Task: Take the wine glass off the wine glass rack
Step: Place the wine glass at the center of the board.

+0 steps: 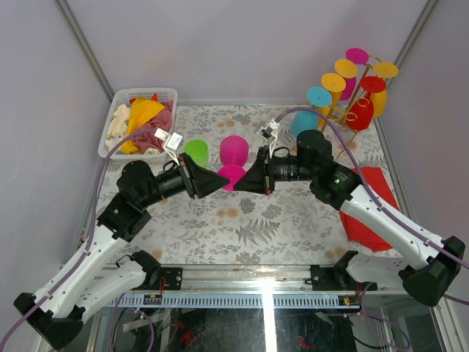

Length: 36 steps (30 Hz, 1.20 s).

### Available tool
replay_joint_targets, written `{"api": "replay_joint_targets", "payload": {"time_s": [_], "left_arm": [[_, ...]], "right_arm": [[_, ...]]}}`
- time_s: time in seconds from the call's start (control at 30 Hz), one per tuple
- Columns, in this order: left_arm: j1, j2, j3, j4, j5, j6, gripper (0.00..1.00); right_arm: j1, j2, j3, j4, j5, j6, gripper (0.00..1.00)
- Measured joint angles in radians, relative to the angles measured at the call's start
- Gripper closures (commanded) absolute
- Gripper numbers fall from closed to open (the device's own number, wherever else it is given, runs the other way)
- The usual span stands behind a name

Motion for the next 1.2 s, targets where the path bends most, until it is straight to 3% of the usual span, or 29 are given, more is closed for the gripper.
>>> {"api": "replay_joint_targets", "payload": {"time_s": [0.1,0.23,0.37,0.67,0.97,1.2], "left_arm": [[0.0,0.0,0.004,-0.009,-0.009,0.002,0.44],[0.0,-0.007,0.015,-0.037,-0.032,0.01,0.17],[0.0,-0.034,0.041,-0.1,-0.126,0.029,0.0],[0.0,-0.162,0.079,-0.22,-0.363,0.074,0.0],[0.0,-0.111,0.114,-0.291,-0.415,0.077,0.0],[0.0,-0.089,0.12,-0.303,-0.41,0.074,0.0]], "right_arm": [[0.016,-0.004,0.0,-0.011,0.027,-0.033,1.0],[0.048,-0.013,0.0,-0.018,0.072,-0.094,1.0],[0.087,-0.03,-0.018,-0.016,0.123,-0.184,1.0],[0.164,-0.087,-0.131,-0.031,0.173,-0.47,1.0],[0.237,-0.092,-0.153,-0.181,0.135,-0.901,1.0],[0.241,-0.137,-0.193,-0.251,0.028,-1.068,1.0]]}}
